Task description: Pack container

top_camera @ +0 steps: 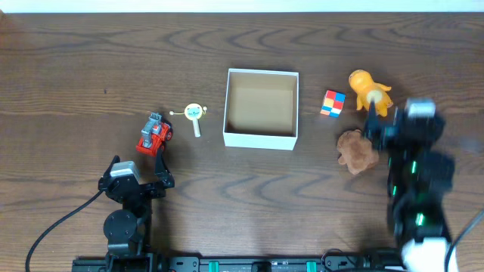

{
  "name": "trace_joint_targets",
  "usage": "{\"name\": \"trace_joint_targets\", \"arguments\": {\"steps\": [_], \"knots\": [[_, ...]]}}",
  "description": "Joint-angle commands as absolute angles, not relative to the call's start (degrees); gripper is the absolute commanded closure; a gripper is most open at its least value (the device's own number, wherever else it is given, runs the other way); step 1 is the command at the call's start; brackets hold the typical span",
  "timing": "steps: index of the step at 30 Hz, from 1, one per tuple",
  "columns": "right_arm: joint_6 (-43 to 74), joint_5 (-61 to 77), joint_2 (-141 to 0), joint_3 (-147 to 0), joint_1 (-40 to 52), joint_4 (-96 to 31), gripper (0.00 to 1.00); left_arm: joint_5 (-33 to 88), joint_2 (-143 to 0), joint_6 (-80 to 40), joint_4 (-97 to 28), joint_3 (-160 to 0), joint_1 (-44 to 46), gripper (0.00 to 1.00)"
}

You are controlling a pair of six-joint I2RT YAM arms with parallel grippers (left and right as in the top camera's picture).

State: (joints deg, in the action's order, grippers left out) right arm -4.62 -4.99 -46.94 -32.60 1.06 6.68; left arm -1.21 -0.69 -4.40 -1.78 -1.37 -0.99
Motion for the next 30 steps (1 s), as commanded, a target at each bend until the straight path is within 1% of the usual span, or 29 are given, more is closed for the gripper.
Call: {"name": "trace_joint_targets", "arguments": {"steps": [1,4,7,11,20,22,25,30], "knots": [[0.1,-4.8,-60.3,-45.0,2.3,3.5,0.01,-1.5,-0.6,-3.6,-4.1,-0.2,-0.8,0.02],[0.2,-2.5,-71.6,-55.1,4.2,-0.5,0.01,-1.5,-0.6,-3.6,-4.1,-0.2,-0.8,0.02],[0.2,-0.2,-80.4,-61.0,5.7,-0.6,0.01,-1.5,-0.6,-3.6,-4.1,-0.2,-0.8,0.02],[1.2,2.1,-87.3,-62.1,6.1,0.7,0.01,-1.5,-0.6,-3.6,-4.1,-0.2,-0.8,0.02],[15.1,1.2,-94.8,-62.1,6.1,1.8,0.01,-1.5,-0.6,-3.6,-4.1,-0.2,-0.8,0.02],[20.2,-3.1,-96.6,-62.1,6.2,2.9,0.1,-1.5,-0.6,-3.6,-4.1,-0.2,-0.8,0.02],[24.3,-9.0,-99.4,-62.1,6.9,4.1,0.12,-1.5,-0.6,-3.6,-4.1,-0.2,-0.8,0.02],[24.8,-10.4,-104.2,-62.1,8.6,6.3,0.17,-1.5,-0.6,-3.6,-4.1,-0.2,-0.8,0.02]]}}
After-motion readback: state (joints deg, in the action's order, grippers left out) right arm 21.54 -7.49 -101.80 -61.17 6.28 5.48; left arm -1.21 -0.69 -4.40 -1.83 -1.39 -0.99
